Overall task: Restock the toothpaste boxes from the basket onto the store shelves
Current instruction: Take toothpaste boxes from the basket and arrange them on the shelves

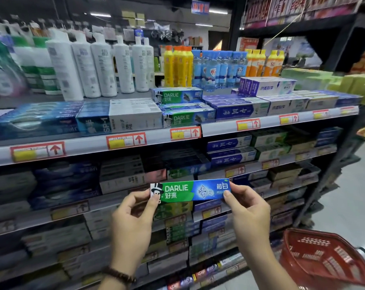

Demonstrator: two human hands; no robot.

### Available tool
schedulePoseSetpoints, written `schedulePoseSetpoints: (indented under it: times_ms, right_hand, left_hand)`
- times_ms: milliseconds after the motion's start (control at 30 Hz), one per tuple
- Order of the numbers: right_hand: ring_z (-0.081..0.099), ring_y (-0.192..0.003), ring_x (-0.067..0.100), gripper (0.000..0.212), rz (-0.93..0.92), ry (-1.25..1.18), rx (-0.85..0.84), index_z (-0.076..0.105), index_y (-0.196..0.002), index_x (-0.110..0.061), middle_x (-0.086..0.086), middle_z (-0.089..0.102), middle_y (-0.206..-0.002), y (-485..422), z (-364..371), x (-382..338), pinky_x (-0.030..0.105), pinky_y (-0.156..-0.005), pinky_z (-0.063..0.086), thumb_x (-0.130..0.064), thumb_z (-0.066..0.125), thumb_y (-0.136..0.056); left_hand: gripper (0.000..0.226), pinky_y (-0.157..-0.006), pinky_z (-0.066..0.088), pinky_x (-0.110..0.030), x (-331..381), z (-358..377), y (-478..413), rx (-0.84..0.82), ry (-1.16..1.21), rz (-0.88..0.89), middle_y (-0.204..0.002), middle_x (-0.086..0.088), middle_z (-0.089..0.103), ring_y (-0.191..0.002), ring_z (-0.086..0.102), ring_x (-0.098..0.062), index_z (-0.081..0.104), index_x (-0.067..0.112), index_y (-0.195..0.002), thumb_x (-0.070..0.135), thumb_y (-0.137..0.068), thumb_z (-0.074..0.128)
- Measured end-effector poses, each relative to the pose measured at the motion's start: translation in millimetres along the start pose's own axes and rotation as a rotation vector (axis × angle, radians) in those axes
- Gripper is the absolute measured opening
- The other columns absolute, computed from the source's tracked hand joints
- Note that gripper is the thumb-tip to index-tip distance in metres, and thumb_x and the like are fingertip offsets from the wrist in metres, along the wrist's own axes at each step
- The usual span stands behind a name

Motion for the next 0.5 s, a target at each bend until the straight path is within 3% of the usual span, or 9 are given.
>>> schedulePoseSetpoints:
  times_ms: [167,500]
  right_hand:
    - [0.077,-0.092,0.015,0.016,-0.046,0.033,0.002,0.079,-0.101,-0.018,-0.001,0.082,-0.096,6.3,7.1,-1.4,0.023,-0.078,0.06,-0.003,0.075,-0.096]
    - [0.076,-0.088,0.011,0.016,-0.027,0.039,-0.066,0.078,-0.101,-0.019,-0.005,0.08,-0.093,-23.5,28.5,16.4,0.019,-0.071,0.058,-0.005,0.075,-0.096]
  left_hand:
    - [0.009,-0.078,0.052,-0.023,-13.9,-9.9,-1.6,-0.013,-0.012,-0.01,-0.094,0.016,0.077,-0.087,0.071,-0.001,0.077,0.029,-0.096,0.033,-0.089,0.079]
    - [0.007,-0.078,0.051,-0.02,-17.7,-8.2,-24.3,0.009,-0.035,0.034,-0.094,0.02,0.077,-0.089,0.071,0.001,0.077,0.027,-0.099,0.026,-0.093,0.077]
Point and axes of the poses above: each hand's wrist, its own y-axis away from the middle knuckle, its own z-axis out of the palm, x = y × z, the point moved 7 cm from there along -y, towards the middle knuckle
